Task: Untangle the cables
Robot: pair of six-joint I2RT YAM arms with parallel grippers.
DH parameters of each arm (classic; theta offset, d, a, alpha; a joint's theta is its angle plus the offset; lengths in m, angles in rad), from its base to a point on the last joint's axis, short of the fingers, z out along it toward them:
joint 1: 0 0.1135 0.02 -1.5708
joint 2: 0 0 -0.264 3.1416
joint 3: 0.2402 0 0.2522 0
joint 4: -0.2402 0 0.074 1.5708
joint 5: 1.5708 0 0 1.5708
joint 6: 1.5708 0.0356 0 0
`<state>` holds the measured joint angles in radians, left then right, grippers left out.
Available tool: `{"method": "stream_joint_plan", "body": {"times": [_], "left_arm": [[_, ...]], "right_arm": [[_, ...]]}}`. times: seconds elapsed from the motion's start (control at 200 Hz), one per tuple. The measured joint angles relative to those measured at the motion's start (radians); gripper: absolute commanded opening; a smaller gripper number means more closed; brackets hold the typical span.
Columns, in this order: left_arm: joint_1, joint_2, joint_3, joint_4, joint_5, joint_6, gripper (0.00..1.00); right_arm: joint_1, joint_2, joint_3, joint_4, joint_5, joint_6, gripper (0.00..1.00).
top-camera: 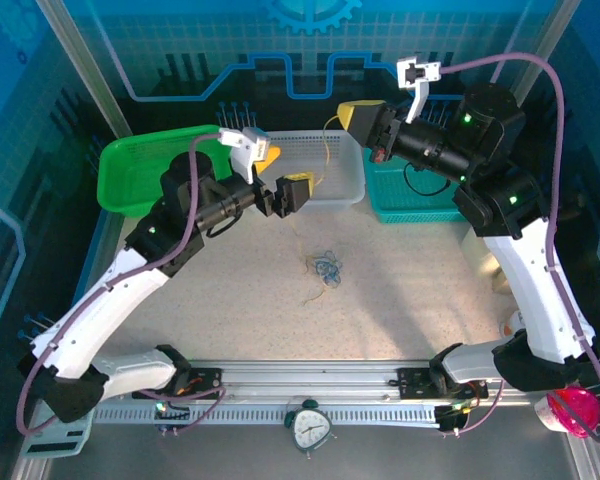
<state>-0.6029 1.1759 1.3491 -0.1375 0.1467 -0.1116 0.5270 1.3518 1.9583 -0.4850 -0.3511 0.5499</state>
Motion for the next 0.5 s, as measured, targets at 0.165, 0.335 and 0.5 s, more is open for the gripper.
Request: {"method": "stream_joint_plan", "body": {"times": [0.165,0.335,0.5], "left_arm": [[0.000,0.012,0.003,0.000,0.005,0.008,0.97],[0.000,0.010,-0.004,0.006,-0.004,0.008,0.95],[0.010,-0.022,-0.066,0.014,-0.053,0.006,0.94]], "right_arm": [[-0.003,0.016,-0.001,0.008,-0.003,0.007,0.00],[-0.015,0.044,-0.001,0.021,-0.002,0.015,0.00],[-0.027,0.078,0.000,0.048,-0.002,0.027,0.00]]}}
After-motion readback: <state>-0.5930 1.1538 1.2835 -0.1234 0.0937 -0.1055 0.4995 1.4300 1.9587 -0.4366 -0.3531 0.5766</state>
